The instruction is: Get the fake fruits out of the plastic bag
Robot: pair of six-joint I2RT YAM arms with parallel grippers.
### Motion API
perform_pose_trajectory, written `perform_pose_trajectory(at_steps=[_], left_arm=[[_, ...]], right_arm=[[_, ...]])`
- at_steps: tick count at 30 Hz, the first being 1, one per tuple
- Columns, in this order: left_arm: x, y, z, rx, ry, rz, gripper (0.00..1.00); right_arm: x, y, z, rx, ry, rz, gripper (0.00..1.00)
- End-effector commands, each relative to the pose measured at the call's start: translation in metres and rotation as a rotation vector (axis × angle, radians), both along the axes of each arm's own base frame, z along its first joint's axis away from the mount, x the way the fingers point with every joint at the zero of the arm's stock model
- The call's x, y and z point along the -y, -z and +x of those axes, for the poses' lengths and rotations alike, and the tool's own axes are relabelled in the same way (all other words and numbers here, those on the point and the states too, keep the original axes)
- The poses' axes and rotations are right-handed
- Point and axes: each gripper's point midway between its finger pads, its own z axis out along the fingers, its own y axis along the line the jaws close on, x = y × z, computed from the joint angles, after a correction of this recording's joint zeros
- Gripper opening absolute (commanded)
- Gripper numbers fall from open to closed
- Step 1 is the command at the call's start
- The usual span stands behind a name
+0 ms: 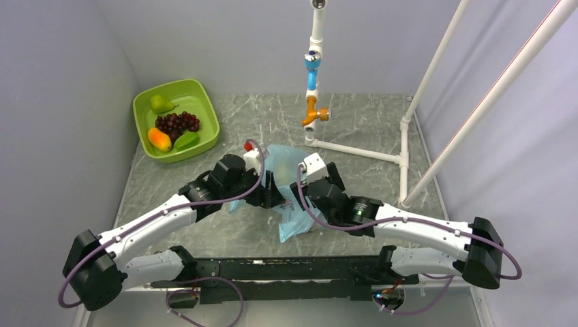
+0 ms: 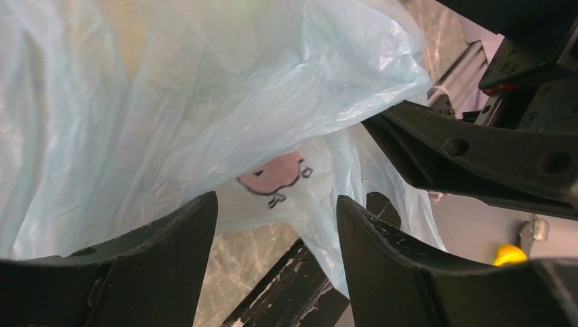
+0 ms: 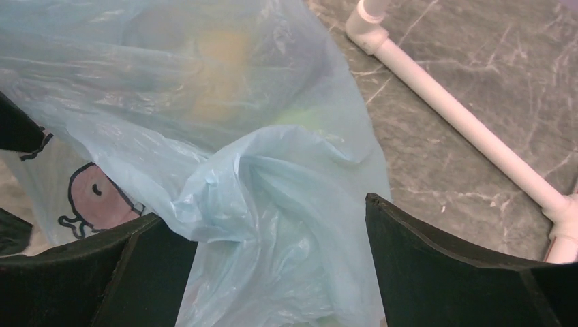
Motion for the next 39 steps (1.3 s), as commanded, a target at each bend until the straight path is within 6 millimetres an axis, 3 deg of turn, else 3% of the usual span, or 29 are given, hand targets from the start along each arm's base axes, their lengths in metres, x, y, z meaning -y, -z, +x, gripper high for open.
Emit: perform_pose_trajectory(at_steps=[1,4,6,9,12,14,16,22,25,30,33,35,39], left_arm=[[0.031,-0.031,-0.006,0.0,0.06,-0.137,0.71],[0.028,-0.033,-0.021,-0.004,0.017,-0.155,0.8],[0.018,-0.029,-0.027,-0.047,-0.053,-0.168,0.82],[0.004,-0.025,-0.043,-0.143,-0.127,-0.23,0.83],[-0.005,-0.025,-0.056,-0.222,-0.187,-0.352,0.83],[-0.013,-0.023,-0.058,-0.28,-0.258,-0.44,0.79],[-0.023,-0.017,-0.053,-0.338,-0.37,-0.515,0.81],[-0.029,0.002,-0.029,-0.407,-0.565,-0.575,0.94],[-0.012,-0.022,-0.014,-0.334,-0.512,-0.654,0.95],[0.02,-0.023,0.003,-0.32,-0.459,-0.578,0.93],[0.026,-0.007,0.013,-0.284,-0.461,-0.465,0.8],[0.025,0.005,0.014,-0.251,-0.446,-0.389,0.64],[0.016,0.035,0.003,-0.236,-0.39,-0.329,0.12]], right_arm=[[0.008,-0.033,0.006,0.086,0.051,0.085,0.92],[-0.011,-0.031,0.0,0.069,-0.085,0.074,0.95],[-0.019,-0.029,0.001,0.068,-0.108,0.079,0.89],[-0.028,-0.03,0.004,0.071,-0.117,0.094,0.71],[-0.036,-0.037,0.005,0.075,-0.13,0.122,0.46],[-0.038,-0.041,0.004,0.075,-0.135,0.139,0.27],[-0.039,-0.044,0.003,0.074,-0.136,0.161,0.16],[-0.045,-0.05,0.0,0.055,-0.154,0.197,0.02],[-0.046,-0.053,0.0,0.048,-0.153,0.192,0.0],[-0.045,-0.06,-0.004,0.044,-0.159,0.225,0.0],[-0.043,-0.063,-0.006,0.039,-0.158,0.239,0.0],[-0.039,-0.069,-0.006,0.048,-0.145,0.252,0.0],[-0.026,-0.083,0.001,0.091,-0.093,0.265,0.0]])
